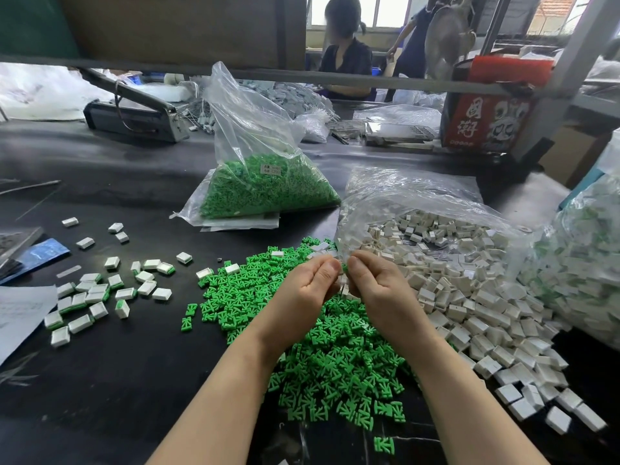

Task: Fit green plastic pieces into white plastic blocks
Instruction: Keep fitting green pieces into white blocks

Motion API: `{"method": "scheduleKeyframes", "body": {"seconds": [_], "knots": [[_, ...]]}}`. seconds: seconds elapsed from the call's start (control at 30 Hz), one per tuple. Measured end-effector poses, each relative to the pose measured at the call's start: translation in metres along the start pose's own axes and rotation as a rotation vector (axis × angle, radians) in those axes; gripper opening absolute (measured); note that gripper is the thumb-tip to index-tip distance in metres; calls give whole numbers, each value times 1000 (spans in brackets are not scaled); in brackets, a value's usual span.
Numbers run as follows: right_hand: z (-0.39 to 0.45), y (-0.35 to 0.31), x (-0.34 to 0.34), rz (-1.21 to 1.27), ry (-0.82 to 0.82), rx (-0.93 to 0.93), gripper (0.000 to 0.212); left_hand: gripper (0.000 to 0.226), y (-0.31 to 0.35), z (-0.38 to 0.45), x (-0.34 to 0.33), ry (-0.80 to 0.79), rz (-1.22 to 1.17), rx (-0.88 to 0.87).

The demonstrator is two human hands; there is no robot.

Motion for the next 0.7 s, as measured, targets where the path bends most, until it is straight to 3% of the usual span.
{"method": "scheduleKeyframes", "body": {"seconds": [0.17, 0.33, 0.43, 0.57, 0.7], "knots": [[-1, -4, -3, -62, -77, 26, 36, 26, -4, -2, -3, -67, -27, 67], [-3, -9, -7, -22, -128, 31, 53, 26, -1, -4, -3, -87, 0, 63], [-3, -10, -11, 40, -145, 28, 51, 28, 3, -6, -6, -103, 35, 58], [-2, -3, -9, 92, -83, 0, 35, 30, 2, -4, 0, -22, 17, 45], [-2, -4, -4, 33, 45, 9, 34, 35, 6, -2, 0, 86, 23, 2]]}}
Point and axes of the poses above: each hand's wrist, its own z-axis towards the middle knuckle, its own x-axis out of the back of the hand, y = z × x, the point moved 10 cm from there along z, towards the middle knuckle, and after that the axes turned 2 degrees about -z, right-handed, at the moved point
